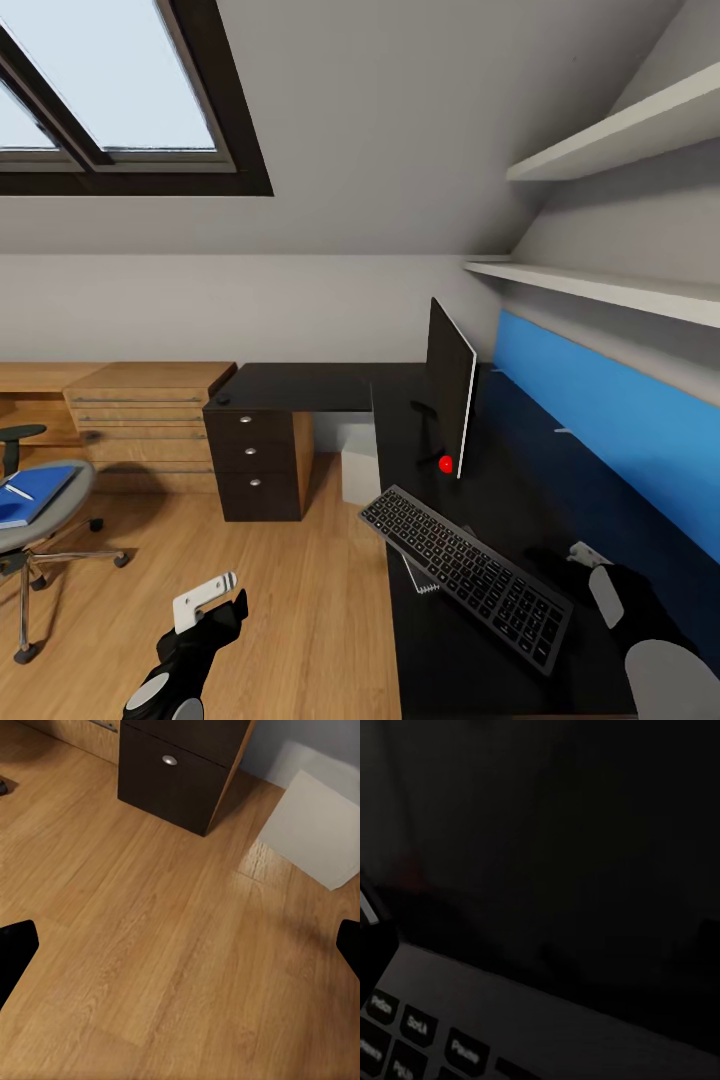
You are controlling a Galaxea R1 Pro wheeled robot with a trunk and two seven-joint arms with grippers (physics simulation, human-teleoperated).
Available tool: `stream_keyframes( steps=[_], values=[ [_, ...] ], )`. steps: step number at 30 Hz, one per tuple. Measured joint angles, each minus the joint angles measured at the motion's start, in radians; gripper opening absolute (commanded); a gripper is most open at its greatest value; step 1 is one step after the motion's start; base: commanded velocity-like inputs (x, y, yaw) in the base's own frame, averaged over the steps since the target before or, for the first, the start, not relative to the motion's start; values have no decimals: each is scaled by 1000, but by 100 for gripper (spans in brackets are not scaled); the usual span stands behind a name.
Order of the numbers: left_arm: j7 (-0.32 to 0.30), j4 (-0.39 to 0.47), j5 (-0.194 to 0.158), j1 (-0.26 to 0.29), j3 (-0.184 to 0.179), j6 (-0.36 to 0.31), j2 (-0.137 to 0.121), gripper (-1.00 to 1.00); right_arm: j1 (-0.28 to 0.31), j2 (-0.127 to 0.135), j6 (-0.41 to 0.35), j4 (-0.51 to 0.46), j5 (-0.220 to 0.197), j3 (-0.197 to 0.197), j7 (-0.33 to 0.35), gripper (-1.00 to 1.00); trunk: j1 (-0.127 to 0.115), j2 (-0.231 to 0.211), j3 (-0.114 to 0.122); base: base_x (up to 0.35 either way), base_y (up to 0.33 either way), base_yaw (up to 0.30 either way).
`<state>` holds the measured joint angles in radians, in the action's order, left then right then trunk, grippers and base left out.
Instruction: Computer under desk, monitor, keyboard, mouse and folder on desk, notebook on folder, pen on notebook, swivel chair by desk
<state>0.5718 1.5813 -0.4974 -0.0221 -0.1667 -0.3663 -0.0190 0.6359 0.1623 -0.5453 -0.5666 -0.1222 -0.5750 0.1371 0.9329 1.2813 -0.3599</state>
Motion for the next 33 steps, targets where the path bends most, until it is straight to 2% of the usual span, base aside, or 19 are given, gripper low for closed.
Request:
stream_keyframes(
  steps=[33],
  values=[
    [0, 1, 0, 0, 2, 1, -2, 100, 1, -8, 2, 33, 13, 14, -1, 100, 0, 0, 0, 0, 0, 0]
  ],
)
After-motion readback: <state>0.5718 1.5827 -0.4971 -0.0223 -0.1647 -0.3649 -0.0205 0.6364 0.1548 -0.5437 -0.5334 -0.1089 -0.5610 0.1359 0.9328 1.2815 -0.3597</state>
